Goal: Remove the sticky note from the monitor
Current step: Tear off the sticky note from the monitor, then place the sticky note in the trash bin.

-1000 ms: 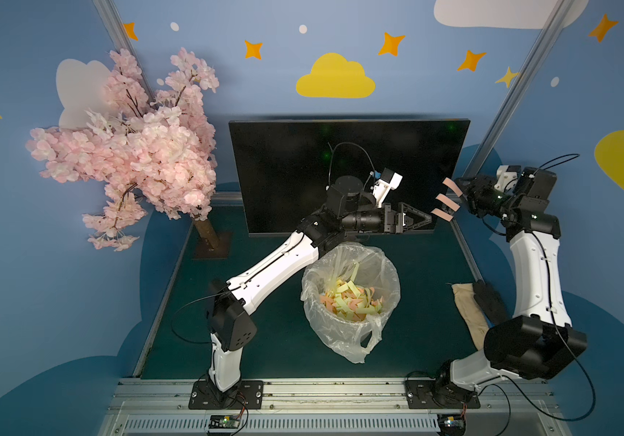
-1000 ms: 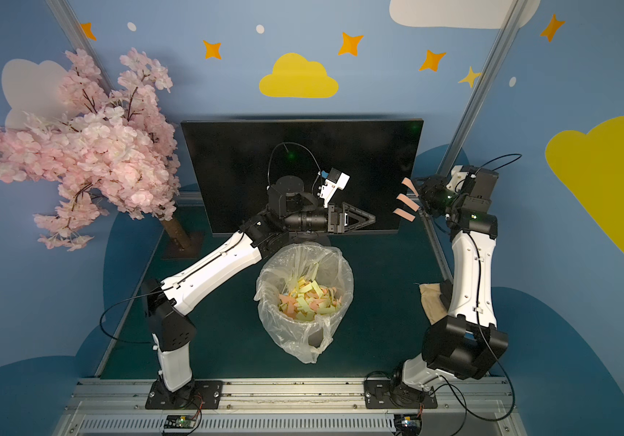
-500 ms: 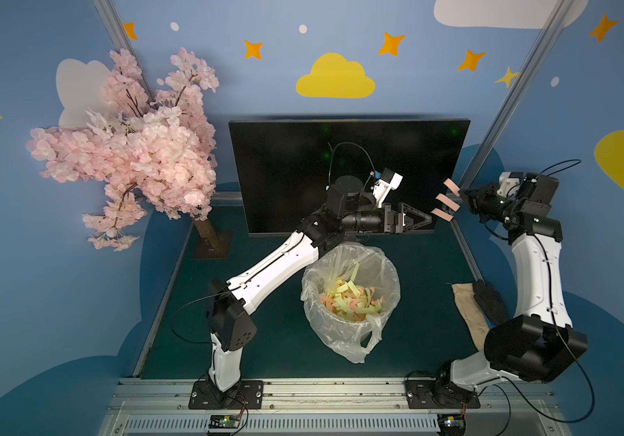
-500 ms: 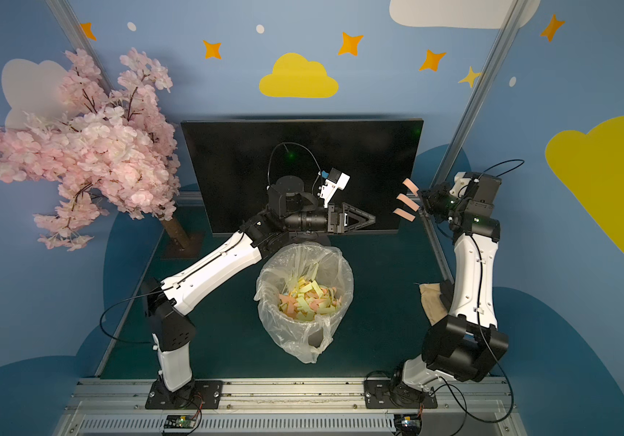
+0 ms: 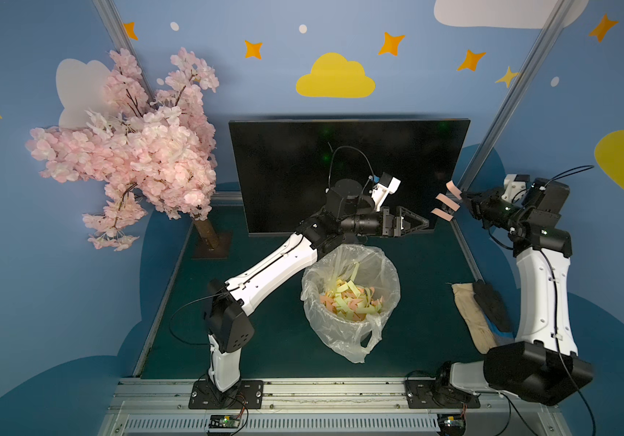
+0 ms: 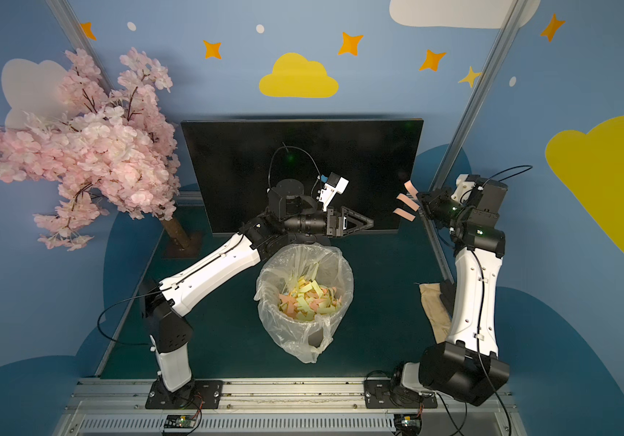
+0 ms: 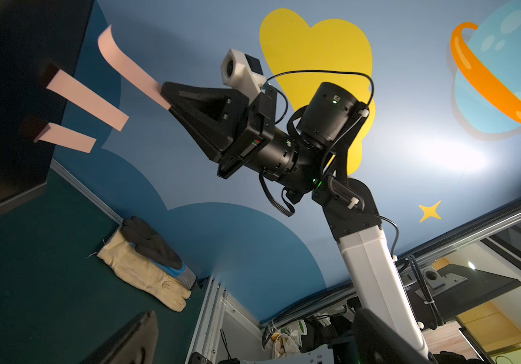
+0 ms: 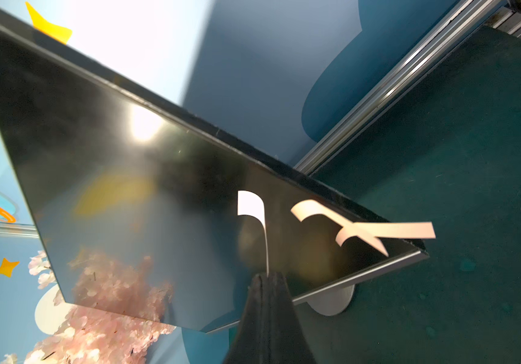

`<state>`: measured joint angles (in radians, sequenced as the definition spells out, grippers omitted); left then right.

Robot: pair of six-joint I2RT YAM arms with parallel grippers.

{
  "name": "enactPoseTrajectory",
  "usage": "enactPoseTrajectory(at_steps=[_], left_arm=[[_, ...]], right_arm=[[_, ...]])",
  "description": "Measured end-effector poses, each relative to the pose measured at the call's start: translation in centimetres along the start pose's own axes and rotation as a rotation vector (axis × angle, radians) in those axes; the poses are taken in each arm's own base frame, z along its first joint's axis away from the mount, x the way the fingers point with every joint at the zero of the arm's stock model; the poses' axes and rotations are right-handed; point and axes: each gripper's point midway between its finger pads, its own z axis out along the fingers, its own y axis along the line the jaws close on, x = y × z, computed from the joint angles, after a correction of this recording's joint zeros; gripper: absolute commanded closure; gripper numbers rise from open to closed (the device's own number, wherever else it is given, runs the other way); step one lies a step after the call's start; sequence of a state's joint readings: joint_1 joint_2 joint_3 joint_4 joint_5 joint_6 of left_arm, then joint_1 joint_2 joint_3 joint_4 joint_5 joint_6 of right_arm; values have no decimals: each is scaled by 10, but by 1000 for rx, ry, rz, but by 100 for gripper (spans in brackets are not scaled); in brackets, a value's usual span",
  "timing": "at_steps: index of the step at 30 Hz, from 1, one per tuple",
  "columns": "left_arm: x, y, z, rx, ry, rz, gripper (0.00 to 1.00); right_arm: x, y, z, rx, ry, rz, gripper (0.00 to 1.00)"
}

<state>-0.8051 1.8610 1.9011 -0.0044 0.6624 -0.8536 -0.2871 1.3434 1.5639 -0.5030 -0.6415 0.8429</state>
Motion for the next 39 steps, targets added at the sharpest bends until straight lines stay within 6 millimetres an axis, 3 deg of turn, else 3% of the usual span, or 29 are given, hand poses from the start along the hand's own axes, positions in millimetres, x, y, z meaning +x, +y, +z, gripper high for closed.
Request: enactPoseTrajectory(at_steps=[10, 17, 25, 33, 36, 39], left_arm=[[21, -14, -46, -74, -40, 17, 0], [31, -15, -102, -178, -133, 26, 0], [42, -14, -163, -309, -253, 20, 0], [55, -23, -196, -373, -293, 8, 0], [57, -23, -199, -386, -297, 4, 0], [59, -19, -198, -397, -288, -6, 0]], right_arm=[[69, 48, -39, -76, 95, -66, 100], [149, 76, -49, -126, 288, -139, 100], [261, 70, -67, -83, 574, -310, 100], [332, 55, -72, -6, 735, -531, 100], [350, 52, -64, 28, 761, -593, 68], [356, 53, -56, 48, 760, -632, 49]])
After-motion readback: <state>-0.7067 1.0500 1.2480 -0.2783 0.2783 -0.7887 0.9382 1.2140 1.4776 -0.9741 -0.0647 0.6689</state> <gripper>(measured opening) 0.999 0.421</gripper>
